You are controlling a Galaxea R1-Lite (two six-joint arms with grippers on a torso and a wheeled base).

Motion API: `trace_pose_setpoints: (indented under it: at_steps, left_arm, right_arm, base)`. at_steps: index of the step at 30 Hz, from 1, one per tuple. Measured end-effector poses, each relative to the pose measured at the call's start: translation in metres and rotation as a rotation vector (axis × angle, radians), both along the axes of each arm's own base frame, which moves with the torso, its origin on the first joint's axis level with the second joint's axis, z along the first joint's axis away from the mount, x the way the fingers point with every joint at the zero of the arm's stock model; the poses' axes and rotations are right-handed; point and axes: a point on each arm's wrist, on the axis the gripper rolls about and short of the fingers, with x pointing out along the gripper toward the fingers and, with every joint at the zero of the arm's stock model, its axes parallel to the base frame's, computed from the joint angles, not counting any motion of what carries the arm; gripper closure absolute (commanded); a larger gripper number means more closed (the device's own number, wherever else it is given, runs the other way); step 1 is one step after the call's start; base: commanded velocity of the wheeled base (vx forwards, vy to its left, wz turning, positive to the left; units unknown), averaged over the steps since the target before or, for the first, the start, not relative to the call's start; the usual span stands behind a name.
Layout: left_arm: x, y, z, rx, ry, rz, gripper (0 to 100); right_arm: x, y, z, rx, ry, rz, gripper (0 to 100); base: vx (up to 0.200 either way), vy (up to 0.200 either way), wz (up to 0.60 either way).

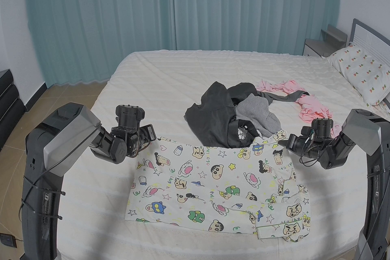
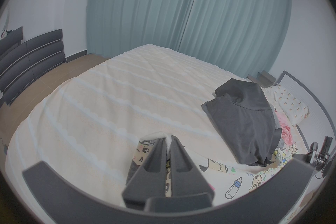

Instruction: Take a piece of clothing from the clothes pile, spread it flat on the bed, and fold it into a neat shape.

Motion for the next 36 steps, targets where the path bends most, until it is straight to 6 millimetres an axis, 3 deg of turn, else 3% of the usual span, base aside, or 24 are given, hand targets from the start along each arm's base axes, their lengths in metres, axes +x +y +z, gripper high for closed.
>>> trace_pose_setpoints:
  at_steps: [21, 36]
  left_arm:
    - [-0.032, 0.008, 0.010, 0.017, 0.063, -0.024, 100]
    - [-0.092, 0.022, -0.016, 0.065, 0.208, -0.119, 100]
  right_arm:
    - [-0.059, -0.014, 0.021, 0.027, 0.026, 0.155, 100]
    - [-0.111, -0.011, 0.010, -0.076, 0.063, 0.285, 100]
  base:
    - [0.000, 0.000, 0.00]
    - [0.000, 0.000, 0.00]
